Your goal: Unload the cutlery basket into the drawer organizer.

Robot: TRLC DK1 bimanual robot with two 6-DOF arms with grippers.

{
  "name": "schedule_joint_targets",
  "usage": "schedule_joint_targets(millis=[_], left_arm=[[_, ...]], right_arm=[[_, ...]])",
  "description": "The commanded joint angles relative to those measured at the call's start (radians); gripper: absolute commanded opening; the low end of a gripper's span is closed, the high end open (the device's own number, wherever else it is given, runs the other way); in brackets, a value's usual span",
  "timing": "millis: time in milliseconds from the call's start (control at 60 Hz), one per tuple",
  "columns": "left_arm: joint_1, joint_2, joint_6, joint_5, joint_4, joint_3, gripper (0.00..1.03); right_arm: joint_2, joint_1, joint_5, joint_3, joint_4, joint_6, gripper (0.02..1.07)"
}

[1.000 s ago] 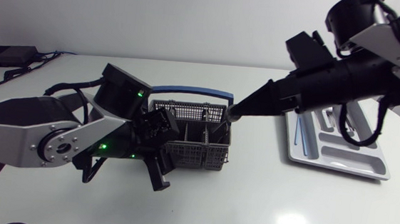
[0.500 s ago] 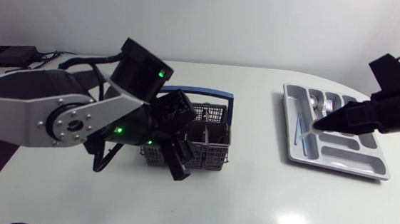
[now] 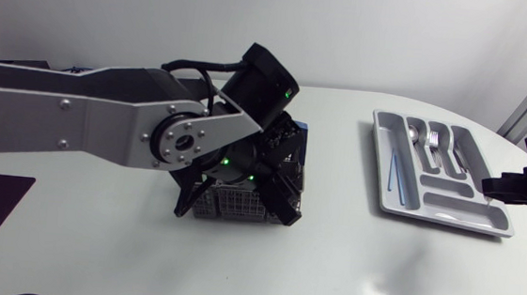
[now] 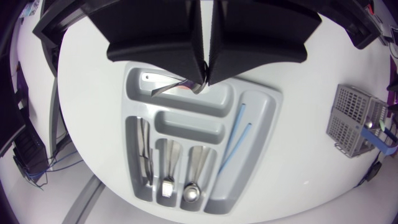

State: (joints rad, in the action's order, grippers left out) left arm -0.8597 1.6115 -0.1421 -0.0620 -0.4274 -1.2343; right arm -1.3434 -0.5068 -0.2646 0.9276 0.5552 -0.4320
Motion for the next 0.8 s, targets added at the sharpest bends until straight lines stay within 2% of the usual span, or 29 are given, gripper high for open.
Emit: schedule_joint_targets(millis=[0, 233, 517, 600, 650, 700, 733, 783], left_arm=[[0.007, 0.019, 0.058, -0.004, -0.017, -0.08, 0.6], [0.002, 0.096, 0.114, -0.004, -0.042, -0.139, 0.6], [0.005, 0.157, 0.168, -0.004, -0.071, -0.175, 0.6], [0.007, 0.172, 0.184, -0.004, -0.083, -0.194, 0.59], [0.011, 0.183, 0.194, -0.004, -0.088, -0.206, 0.59], [0.014, 0.189, 0.205, -0.004, -0.093, -0.215, 0.59], [0.016, 0.191, 0.21, -0.004, -0.094, -0.22, 0.59], [0.017, 0.192, 0.223, -0.006, -0.094, -0.223, 0.58]], right_arm=[[-0.054, -0.022, 0.034, -0.029, -0.058, -0.022, 0.08], [-0.171, -0.026, 0.085, -0.038, -0.172, -0.004, 0.09], [-0.243, 0.042, 0.137, -0.052, -0.238, 0.05, 0.13], [-0.257, 0.062, 0.14, -0.05, -0.242, 0.061, 0.4], [-0.258, 0.071, 0.146, -0.053, -0.247, 0.068, 0.62], [-0.257, 0.079, 0.153, -0.055, -0.25, 0.078, 0.79], [-0.254, 0.085, 0.156, -0.058, -0.25, 0.081, 0.87], [-0.247, 0.091, 0.162, -0.061, -0.252, 0.088, 0.92]])
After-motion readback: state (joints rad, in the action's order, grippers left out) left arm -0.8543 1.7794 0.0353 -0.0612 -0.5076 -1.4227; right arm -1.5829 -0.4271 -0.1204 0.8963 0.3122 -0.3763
